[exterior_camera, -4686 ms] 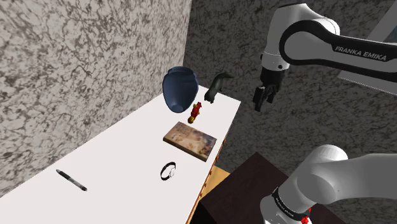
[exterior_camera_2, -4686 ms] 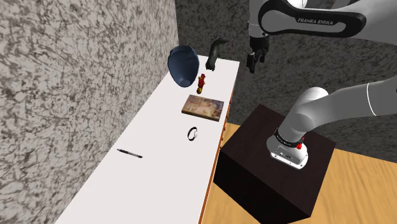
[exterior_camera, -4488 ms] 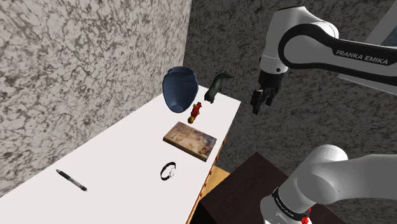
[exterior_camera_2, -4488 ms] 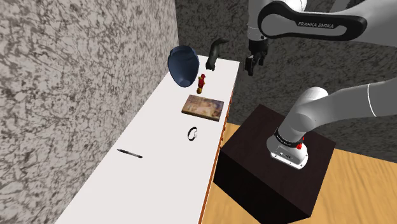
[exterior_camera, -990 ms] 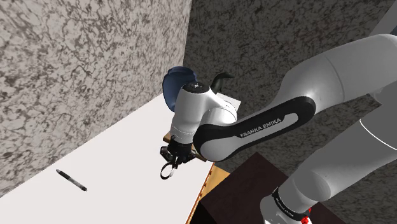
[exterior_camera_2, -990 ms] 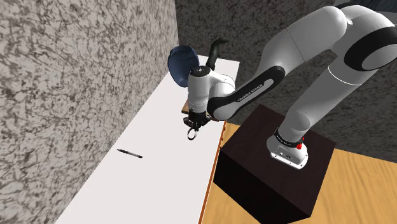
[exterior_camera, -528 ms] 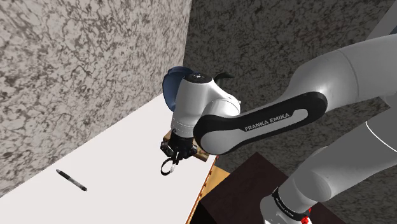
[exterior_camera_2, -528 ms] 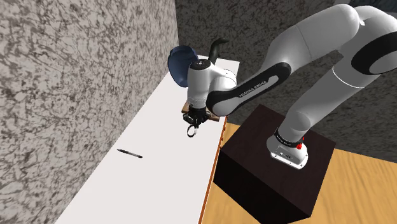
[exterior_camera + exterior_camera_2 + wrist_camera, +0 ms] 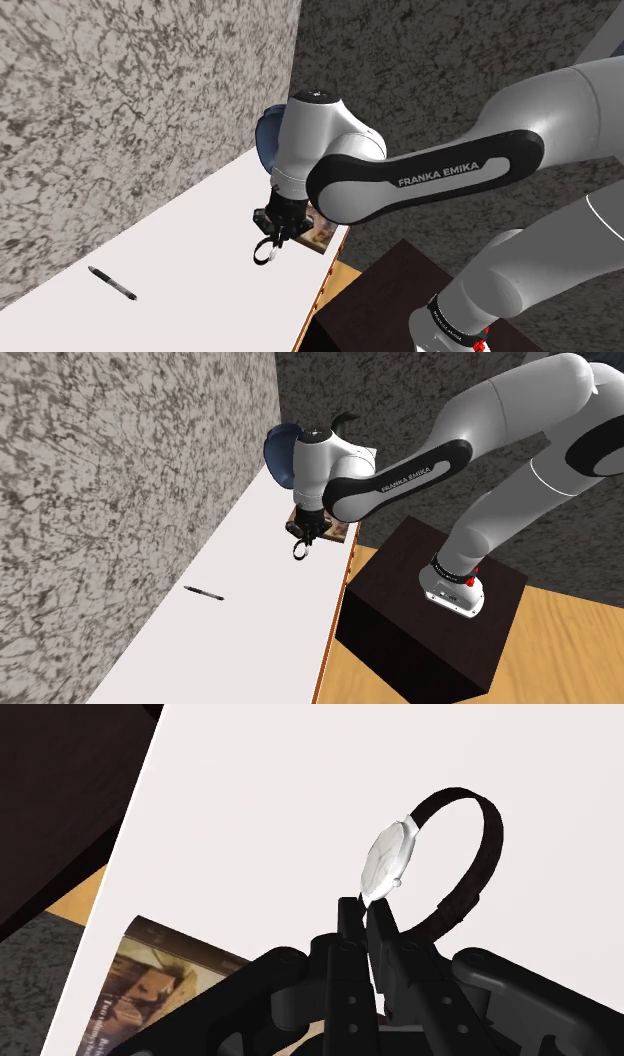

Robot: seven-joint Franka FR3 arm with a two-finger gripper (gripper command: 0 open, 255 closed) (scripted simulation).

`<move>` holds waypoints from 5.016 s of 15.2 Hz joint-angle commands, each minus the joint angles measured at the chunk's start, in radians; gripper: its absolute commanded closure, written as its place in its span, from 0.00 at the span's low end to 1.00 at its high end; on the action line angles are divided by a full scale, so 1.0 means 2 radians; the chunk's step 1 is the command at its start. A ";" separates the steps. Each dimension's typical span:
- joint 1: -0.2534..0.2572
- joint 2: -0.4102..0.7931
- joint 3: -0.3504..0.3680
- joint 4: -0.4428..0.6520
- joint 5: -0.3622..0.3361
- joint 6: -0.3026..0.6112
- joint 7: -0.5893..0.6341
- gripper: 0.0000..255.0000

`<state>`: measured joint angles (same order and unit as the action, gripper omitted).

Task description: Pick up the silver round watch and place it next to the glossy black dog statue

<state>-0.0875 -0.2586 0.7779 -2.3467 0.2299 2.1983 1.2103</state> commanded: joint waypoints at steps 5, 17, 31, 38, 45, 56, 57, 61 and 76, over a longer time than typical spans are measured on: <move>0.004 -0.023 -0.014 0.025 0.009 -0.045 -0.009 1.00; 0.005 -0.048 -0.036 0.086 0.012 -0.130 -0.015 1.00; 0.001 -0.053 -0.052 0.175 0.005 -0.224 -0.012 1.00; -0.003 -0.046 -0.056 0.224 -0.002 -0.266 -0.007 1.00; -0.021 -0.074 -0.129 0.186 -0.005 -0.269 -0.101 1.00; -0.064 -0.059 -0.222 0.181 -0.038 -0.266 -0.230 1.00; -0.069 -0.055 -0.230 0.183 -0.042 -0.266 -0.241 1.00; -0.087 -0.032 -0.258 0.200 -0.056 -0.265 -0.283 1.00; -0.140 0.077 -0.331 0.288 -0.087 -0.253 -0.403 1.00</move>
<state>-0.3661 -0.1068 0.1173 -1.7639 0.0558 1.6825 0.4099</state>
